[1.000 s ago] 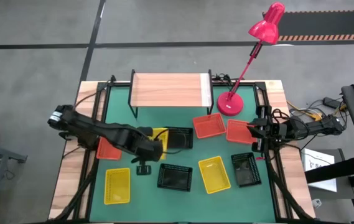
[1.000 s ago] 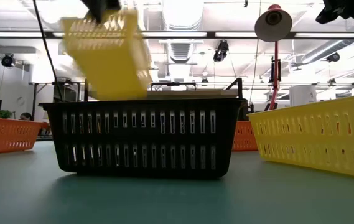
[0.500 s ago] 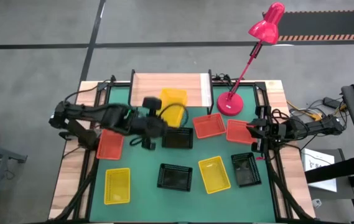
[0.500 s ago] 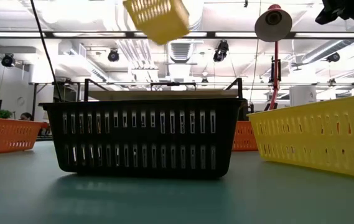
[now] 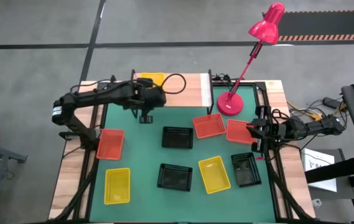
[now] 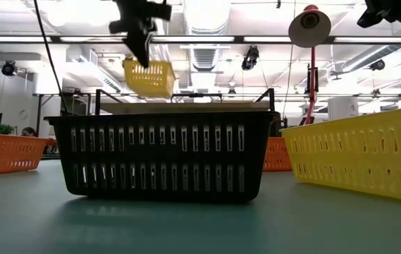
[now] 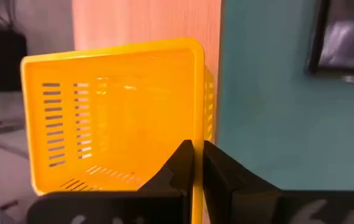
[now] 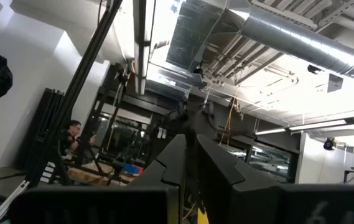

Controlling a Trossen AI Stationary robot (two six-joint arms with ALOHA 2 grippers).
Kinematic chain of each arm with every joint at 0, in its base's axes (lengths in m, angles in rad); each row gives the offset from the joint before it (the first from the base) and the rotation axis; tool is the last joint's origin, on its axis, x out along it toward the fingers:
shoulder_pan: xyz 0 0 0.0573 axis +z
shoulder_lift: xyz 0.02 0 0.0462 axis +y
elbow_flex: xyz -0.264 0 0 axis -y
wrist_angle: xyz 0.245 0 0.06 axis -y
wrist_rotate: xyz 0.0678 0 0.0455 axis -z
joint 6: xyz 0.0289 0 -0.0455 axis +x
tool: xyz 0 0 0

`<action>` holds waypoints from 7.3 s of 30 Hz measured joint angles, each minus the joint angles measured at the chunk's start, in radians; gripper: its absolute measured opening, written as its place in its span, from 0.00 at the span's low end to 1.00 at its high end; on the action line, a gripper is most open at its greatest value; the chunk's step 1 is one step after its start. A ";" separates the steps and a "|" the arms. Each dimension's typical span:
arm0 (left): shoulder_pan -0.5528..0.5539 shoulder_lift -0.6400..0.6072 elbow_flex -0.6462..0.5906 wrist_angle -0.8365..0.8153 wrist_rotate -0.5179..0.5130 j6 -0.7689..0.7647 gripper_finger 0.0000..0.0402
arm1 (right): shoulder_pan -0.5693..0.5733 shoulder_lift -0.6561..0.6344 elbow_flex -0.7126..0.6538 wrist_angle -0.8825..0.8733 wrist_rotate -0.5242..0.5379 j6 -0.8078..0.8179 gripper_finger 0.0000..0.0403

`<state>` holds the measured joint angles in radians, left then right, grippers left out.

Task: Stack baskets on shelf by color
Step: Put the top yellow bin on the shelf, then put the top black bin on the shelf

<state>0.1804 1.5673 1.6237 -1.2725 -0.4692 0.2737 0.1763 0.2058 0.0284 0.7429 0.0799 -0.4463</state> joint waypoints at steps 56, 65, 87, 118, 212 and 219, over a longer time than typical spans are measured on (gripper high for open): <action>0.014 -0.003 0.034 0.006 0.001 0.051 0.35 | 0.000 0.000 0.000 -0.005 0.000 -0.009 0.07; -0.040 0.040 0.007 0.377 0.114 0.047 0.23 | 0.000 0.000 0.000 -0.005 0.000 -0.011 0.07; 0.083 0.157 0.006 0.259 -0.172 -0.008 0.02 | 0.000 0.000 0.000 -0.012 0.000 -0.011 0.07; 0.125 0.143 0.020 0.165 -0.247 -0.001 0.02 | 0.000 0.000 0.000 -0.013 0.000 -0.010 0.07; -0.436 -0.835 -1.044 1.483 -0.194 0.240 0.02 | -0.153 1.605 1.358 -1.519 0.052 -0.448 0.44; -0.436 -0.835 -1.044 1.487 -0.194 0.258 0.02 | -0.153 1.644 1.358 -1.510 0.047 -0.477 0.37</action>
<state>-0.2554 0.7322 0.5800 0.2142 -0.6627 0.5313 0.0235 1.8497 1.3869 -0.7672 0.1268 -0.9237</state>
